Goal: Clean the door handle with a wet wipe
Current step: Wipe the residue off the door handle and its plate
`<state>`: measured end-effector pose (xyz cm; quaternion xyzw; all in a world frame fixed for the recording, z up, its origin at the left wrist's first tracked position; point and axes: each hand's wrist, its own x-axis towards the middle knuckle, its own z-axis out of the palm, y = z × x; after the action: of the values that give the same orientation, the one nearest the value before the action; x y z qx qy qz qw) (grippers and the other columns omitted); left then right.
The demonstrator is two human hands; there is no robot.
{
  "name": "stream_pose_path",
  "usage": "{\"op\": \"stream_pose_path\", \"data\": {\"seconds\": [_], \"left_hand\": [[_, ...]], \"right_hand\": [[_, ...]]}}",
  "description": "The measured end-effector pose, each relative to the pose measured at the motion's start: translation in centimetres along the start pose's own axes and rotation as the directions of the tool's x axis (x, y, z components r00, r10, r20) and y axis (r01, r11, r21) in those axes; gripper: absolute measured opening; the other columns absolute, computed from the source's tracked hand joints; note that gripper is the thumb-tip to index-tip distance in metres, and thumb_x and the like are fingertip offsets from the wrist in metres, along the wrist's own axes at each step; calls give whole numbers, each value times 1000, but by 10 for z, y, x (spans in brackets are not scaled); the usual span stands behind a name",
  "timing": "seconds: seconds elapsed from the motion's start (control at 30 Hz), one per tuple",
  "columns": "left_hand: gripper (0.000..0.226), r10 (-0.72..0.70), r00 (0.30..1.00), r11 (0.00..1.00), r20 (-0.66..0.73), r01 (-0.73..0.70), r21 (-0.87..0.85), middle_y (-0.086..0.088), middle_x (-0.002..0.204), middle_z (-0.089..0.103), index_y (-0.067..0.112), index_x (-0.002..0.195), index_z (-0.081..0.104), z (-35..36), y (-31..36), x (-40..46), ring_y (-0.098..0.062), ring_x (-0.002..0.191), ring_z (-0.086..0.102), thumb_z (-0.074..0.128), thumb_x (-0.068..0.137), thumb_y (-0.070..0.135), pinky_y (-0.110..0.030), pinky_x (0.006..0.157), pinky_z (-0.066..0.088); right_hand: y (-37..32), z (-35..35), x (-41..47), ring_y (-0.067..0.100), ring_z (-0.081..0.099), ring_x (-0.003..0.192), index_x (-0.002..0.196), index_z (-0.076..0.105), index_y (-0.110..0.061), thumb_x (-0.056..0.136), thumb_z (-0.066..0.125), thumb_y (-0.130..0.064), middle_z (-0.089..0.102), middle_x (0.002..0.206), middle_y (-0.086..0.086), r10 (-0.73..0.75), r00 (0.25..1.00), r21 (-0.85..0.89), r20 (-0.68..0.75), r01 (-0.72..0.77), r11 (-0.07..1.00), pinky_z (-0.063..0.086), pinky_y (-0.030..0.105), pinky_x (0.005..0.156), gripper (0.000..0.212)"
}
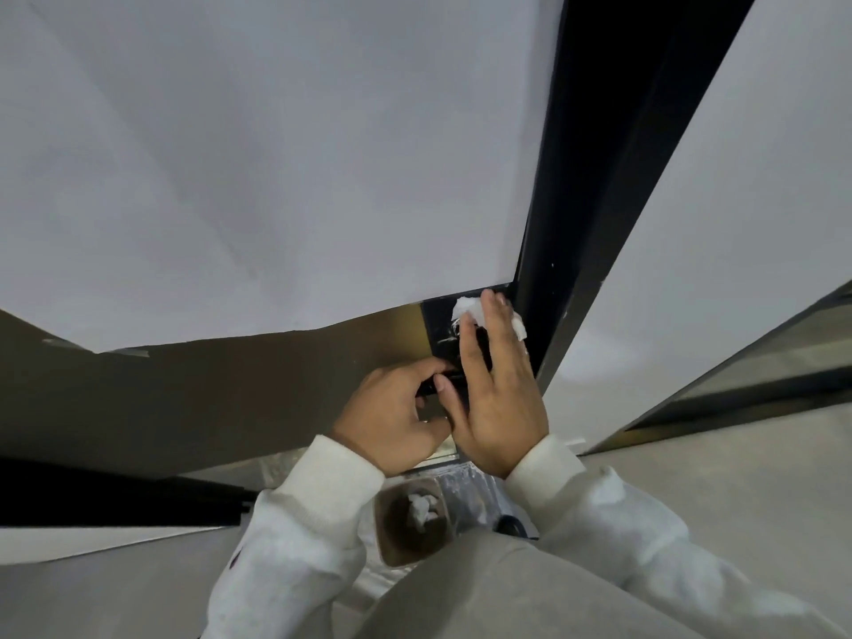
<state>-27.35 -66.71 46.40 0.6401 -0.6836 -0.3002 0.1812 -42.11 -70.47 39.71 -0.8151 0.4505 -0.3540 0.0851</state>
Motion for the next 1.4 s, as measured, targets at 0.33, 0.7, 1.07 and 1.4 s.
{"op": "stream_pose_path", "data": {"seconds": [0.33, 0.7, 1.07, 1.4], "left_hand": [[49, -35, 999, 999, 23, 35, -9, 30, 80, 60, 39, 118, 64, -1, -1, -2, -2, 80, 62, 68, 73, 19, -15, 65, 46], [23, 52, 998, 998, -19, -52, -27, 12, 76, 66, 32, 86, 60, 2, -1, 1, -10, 74, 63, 63, 73, 14, -31, 65, 54], [35, 0, 1000, 1000, 4, 0, -22, 17, 88, 69, 37, 107, 65, 4, -6, 2, -4, 82, 63, 63, 74, 23, -26, 72, 54], [20, 14, 997, 999, -74, -18, -49, 12, 88, 75, 31, 109, 71, 6, -10, 2, -6, 82, 68, 60, 92, 30, -25, 77, 54]], "right_hand": [[17, -8, 1, 40, 53, 113, 110, 71, 5, 86, 70, -11, 53, 119, 22, -97, 975, 105, -200, 120, 987, 47, 44, 95, 29], [5, -9, 9, 41, 40, 139, 135, 54, 10, 92, 62, -13, 49, 144, 27, -220, 975, 110, 23, 216, 970, 35, 52, 114, 49], [9, -20, 13, 38, 45, 133, 134, 56, 6, 93, 63, -24, 53, 137, 24, -96, 995, -60, -32, 94, 994, 36, 47, 114, 52], [2, -15, -3, 32, 44, 131, 144, 45, 4, 98, 52, -37, 42, 140, 22, 209, 978, 81, -16, -207, 975, 36, 30, 111, 62]]}}
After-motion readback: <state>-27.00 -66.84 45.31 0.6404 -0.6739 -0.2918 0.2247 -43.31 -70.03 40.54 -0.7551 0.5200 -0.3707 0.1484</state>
